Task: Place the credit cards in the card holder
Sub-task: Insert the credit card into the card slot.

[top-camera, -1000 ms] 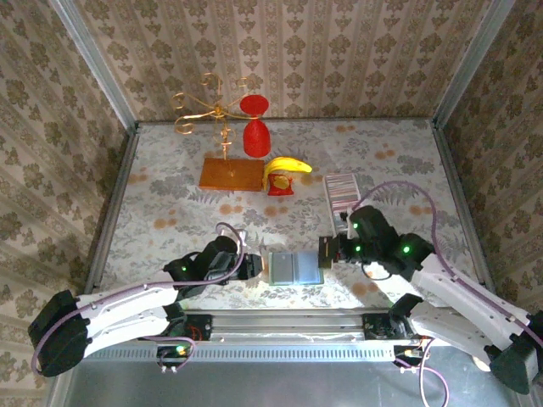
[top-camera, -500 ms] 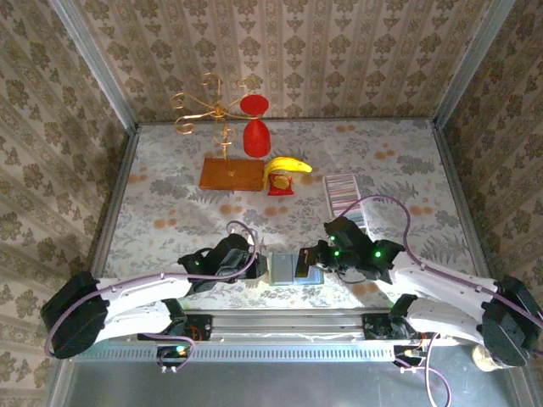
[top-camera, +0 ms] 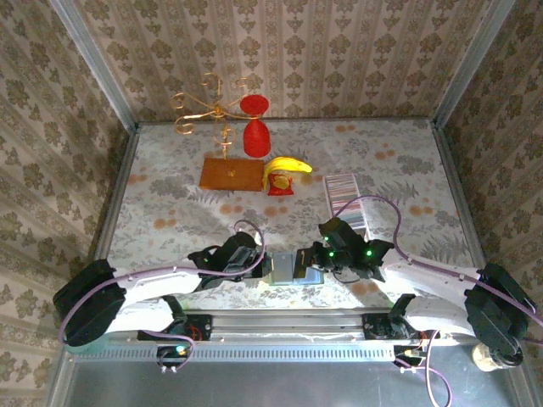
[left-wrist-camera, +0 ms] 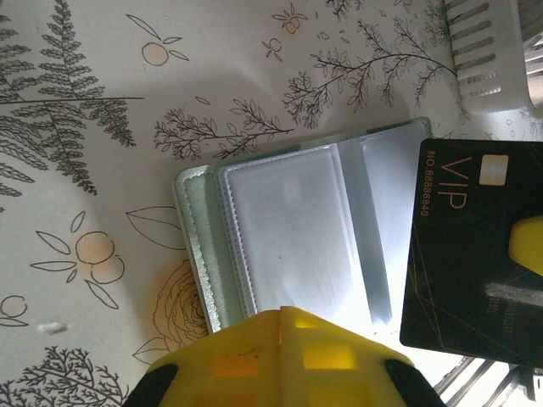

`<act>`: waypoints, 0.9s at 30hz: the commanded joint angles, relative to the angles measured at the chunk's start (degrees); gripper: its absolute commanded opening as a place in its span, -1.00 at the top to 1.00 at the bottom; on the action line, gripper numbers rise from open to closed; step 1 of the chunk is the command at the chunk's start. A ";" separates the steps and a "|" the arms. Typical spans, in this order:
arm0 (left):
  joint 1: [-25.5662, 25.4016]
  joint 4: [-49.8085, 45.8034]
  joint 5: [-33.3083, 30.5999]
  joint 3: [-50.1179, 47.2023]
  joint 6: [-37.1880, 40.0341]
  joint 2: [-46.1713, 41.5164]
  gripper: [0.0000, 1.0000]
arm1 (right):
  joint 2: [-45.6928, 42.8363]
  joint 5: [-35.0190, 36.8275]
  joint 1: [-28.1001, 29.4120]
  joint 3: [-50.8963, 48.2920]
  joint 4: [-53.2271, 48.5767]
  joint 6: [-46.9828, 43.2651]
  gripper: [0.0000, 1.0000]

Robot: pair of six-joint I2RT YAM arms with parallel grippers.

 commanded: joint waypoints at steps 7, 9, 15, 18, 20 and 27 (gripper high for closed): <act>-0.55 2.00 1.03 0.86 -0.27 2.10 0.94 | 1.44 3.12 0.42 -0.99 2.52 -1.84 1.00; -0.64 2.04 1.12 0.84 -0.22 2.42 0.95 | 2.04 3.11 0.48 -1.14 3.13 -1.74 1.00; -0.74 2.13 1.14 0.84 -0.19 2.90 0.97 | 3.77 2.94 0.48 -0.67 4.00 -2.25 1.00; -0.72 2.15 1.16 0.88 -0.20 2.99 0.97 | 4.59 2.76 0.42 -0.54 4.14 -2.77 1.00; -0.79 2.12 1.10 0.80 -0.28 2.99 0.97 | 5.09 2.67 0.49 -0.44 4.19 -2.93 1.00; -1.02 2.28 0.95 0.66 -0.45 3.47 0.97 | 6.46 1.72 0.57 -0.44 5.43 -2.85 1.00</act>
